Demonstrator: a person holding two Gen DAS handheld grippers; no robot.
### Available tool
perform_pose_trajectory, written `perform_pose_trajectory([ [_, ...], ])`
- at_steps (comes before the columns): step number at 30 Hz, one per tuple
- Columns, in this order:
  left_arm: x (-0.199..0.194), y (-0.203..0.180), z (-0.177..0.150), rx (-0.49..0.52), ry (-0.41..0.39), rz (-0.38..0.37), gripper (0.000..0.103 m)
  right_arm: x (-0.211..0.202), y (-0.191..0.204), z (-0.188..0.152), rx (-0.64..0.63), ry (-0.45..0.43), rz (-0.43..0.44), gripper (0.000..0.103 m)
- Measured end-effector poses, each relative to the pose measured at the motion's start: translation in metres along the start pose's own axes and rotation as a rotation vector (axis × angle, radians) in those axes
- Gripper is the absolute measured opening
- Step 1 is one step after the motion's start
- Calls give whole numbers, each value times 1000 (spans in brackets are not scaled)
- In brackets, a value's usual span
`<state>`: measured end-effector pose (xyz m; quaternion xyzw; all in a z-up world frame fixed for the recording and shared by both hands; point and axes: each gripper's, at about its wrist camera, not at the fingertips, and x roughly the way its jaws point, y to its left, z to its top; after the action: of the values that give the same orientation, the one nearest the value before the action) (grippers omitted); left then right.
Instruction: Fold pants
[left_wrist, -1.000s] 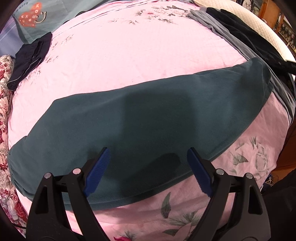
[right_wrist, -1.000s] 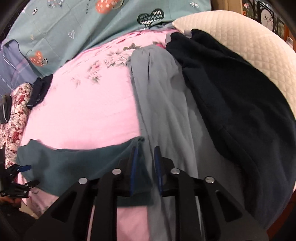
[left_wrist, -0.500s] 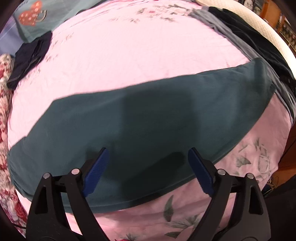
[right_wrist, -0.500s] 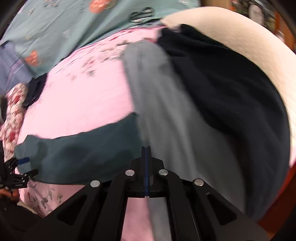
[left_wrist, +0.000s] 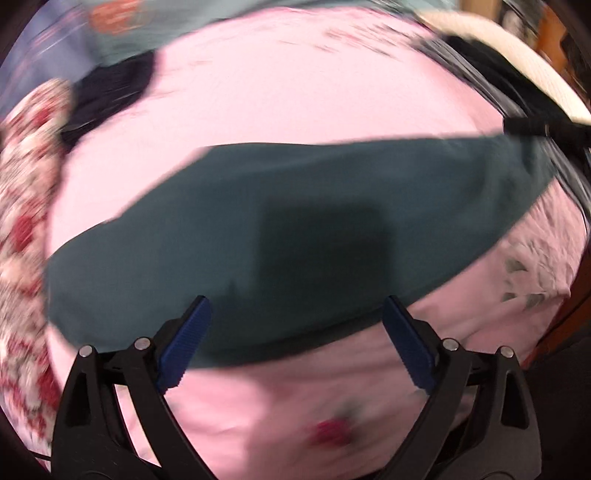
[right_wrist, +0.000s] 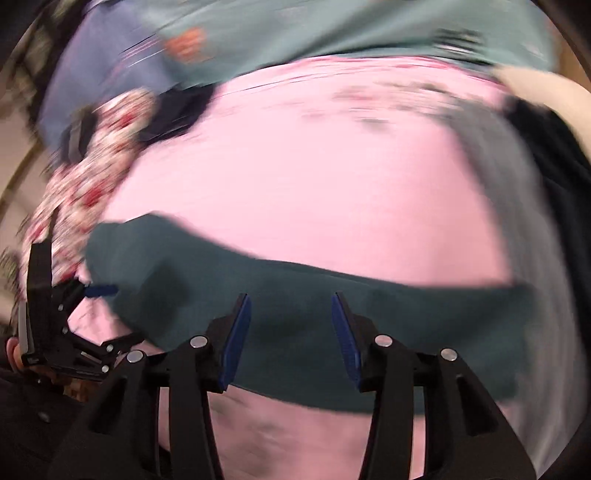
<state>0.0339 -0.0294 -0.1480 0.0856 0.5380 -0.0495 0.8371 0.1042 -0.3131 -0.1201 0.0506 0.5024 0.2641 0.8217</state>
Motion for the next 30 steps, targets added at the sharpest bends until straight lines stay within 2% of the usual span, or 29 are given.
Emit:
perform_pose_trajectory([
  [3, -15, 74, -15, -141, -9, 102, 95, 33, 66, 16, -126, 22, 158, 46],
  [6, -24, 162, -33, -341, -6, 134, 94, 66, 143, 23, -310, 34, 255, 46],
  [8, -28, 208, -44, -435, -24, 126, 93, 86, 196, 22, -434, 29, 304, 46],
  [10, -25, 249, -53, -502, -46, 86, 93, 102, 234, 18, -510, 34, 341, 46],
  [13, -13, 284, -56, -535, -59, 35, 91, 128, 295, 12, -635, 30, 381, 46],
  [15, 1, 295, -49, -532, -64, -19, 87, 150, 325, 8, -701, 41, 363, 46],
  [16, 10, 300, -46, -525, -62, -57, 81, 163, 335, 9, -725, 52, 351, 46],
  [18, 26, 299, -43, -509, -49, -102, 66, 183, 343, 2, -759, 94, 325, 46],
  [19, 32, 299, -44, -498, -39, -117, 50, 192, 346, 0, -766, 113, 309, 45],
  [20, 39, 300, -43, -490, -29, -143, 37, 198, 343, -3, -768, 130, 290, 36],
  [21, 42, 300, -43, -488, -28, -168, 32, 205, 345, -4, -765, 156, 273, 28],
  [22, 44, 301, -44, -489, -37, -190, 26, 210, 344, -4, -749, 180, 270, 11],
  [23, 43, 302, -44, -483, -49, -201, 25, 213, 343, -2, -720, 200, 267, 4],
  [24, 41, 302, -44, -475, -63, -207, 24, 211, 343, -2, -713, 190, 257, 2],
  [28, 26, 302, -53, -461, -102, -214, 22, 187, 352, -1, -739, 124, 219, 1],
  [30, 20, 305, -61, -461, -113, -197, 22, 182, 361, -8, -759, 127, 227, 1],
])
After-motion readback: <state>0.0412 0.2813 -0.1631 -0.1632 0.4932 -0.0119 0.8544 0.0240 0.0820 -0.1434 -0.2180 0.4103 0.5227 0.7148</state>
